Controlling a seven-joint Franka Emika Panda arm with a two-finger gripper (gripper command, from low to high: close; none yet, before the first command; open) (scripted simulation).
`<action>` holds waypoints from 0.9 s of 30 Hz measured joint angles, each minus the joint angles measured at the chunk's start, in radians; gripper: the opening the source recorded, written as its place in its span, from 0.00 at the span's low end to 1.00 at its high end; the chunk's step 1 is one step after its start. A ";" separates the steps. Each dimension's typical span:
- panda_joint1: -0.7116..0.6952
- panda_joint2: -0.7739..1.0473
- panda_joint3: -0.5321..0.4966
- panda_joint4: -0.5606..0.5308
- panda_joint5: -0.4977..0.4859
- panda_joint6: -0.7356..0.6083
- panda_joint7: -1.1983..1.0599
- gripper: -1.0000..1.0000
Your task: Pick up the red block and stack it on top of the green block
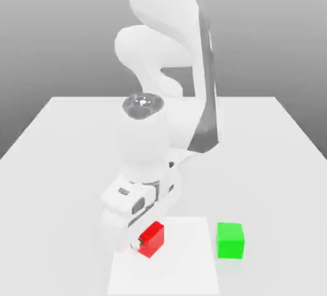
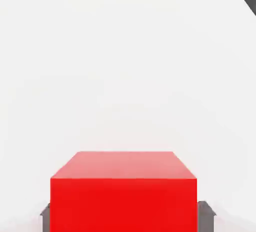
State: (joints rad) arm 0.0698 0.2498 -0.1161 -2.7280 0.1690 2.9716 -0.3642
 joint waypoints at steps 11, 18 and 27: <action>0.067 -0.238 -0.027 -0.027 -0.164 -0.207 0.117 0.00; 0.209 -0.280 0.046 0.000 -0.175 -0.276 0.114 0.00; 0.306 -0.170 0.089 0.027 -0.159 -0.193 0.096 0.00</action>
State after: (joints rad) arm 0.3762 0.0800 -0.0274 -2.7006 0.0097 2.7790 -0.2682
